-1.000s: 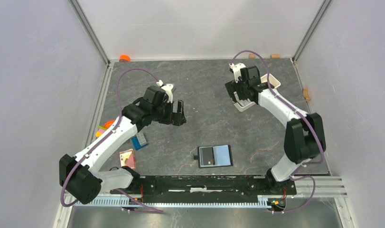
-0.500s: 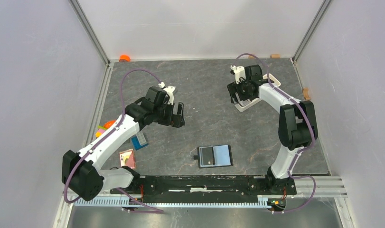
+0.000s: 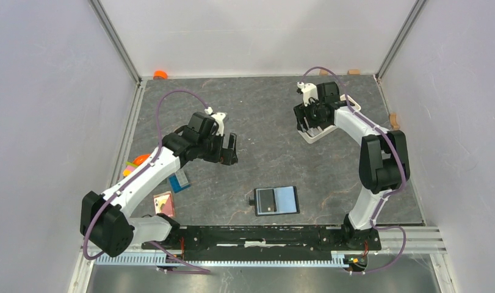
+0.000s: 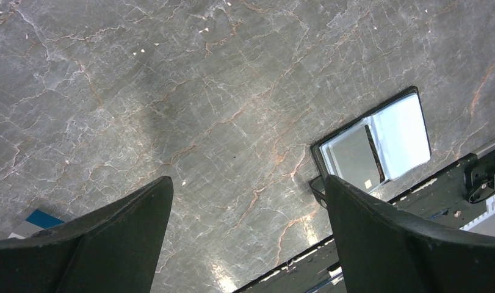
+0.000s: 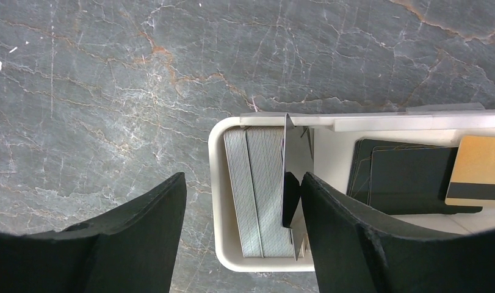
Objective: Put the credit cards into the card holder
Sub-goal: Pick up the credit card from the storage box, then insert the credit card into the card holder.
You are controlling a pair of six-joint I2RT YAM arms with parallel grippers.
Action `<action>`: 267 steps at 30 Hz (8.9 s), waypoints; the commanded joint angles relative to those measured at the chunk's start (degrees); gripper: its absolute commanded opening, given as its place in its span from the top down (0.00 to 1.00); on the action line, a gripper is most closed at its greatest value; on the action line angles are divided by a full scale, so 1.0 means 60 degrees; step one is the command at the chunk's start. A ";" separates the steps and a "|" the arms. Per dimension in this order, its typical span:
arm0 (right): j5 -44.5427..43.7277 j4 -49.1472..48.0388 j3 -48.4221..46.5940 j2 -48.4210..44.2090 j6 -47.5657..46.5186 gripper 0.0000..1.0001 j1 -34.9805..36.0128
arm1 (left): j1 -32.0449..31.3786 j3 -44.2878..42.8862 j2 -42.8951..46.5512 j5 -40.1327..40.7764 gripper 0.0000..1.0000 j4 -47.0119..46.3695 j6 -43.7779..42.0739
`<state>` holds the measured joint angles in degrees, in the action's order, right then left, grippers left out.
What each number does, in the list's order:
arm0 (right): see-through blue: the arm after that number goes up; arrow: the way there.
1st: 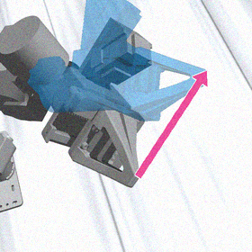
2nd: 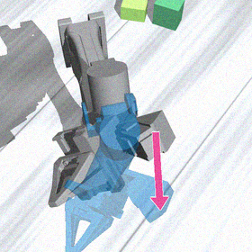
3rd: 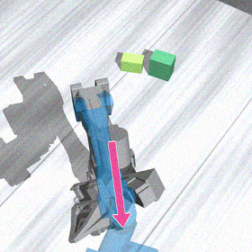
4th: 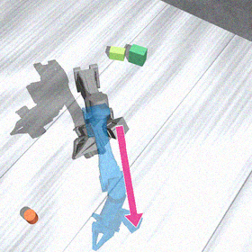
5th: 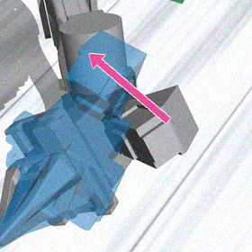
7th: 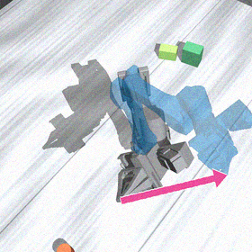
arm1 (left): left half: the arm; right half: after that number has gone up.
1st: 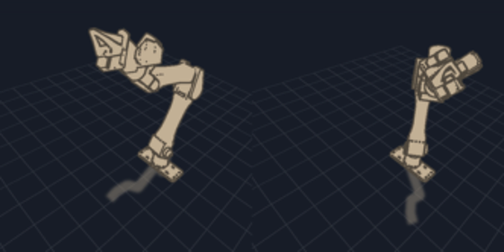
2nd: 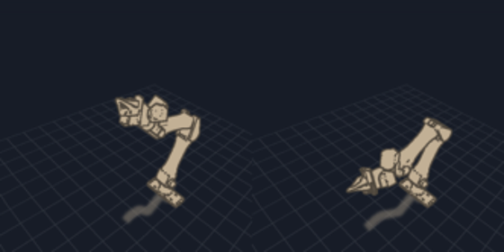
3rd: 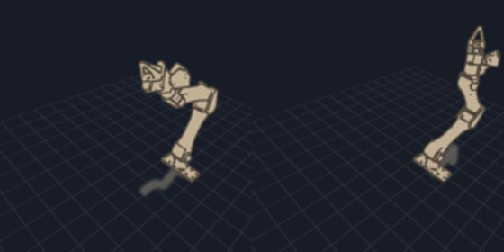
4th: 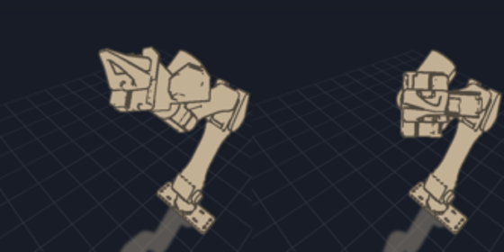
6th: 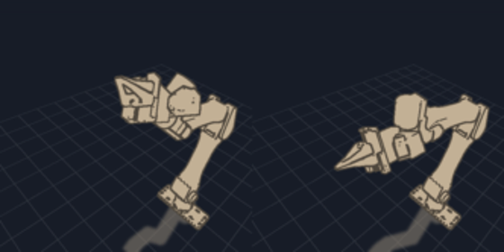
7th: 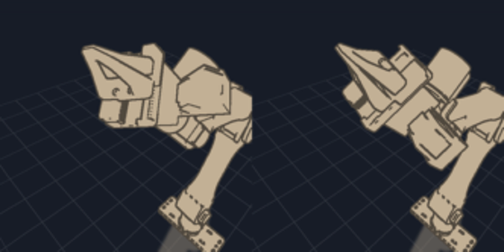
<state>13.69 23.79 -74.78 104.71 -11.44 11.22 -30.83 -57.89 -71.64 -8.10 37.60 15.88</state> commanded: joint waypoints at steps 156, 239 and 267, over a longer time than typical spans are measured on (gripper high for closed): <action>-0.0445 -0.1550 0.9036 -0.7185 0.6063 0.81 0.4735 | -0.4367 0.4550 -0.3492 -0.2864 0.98 -1.0534 0.7343; -0.2224 -0.0681 0.8872 -0.6565 0.6124 1.00 0.5320 | -0.3504 0.5580 -0.6806 -0.4042 0.98 -1.5628 0.8995; -0.2429 -0.0547 0.8882 -0.6625 0.6174 1.00 0.5461 | -0.3352 0.5544 -0.6800 -0.3821 0.98 -1.5958 0.9083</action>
<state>3.38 14.55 -23.14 63.33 26.17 43.51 -51.75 -24.58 -111.74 -36.56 -60.14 71.35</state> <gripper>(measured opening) 0.004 0.036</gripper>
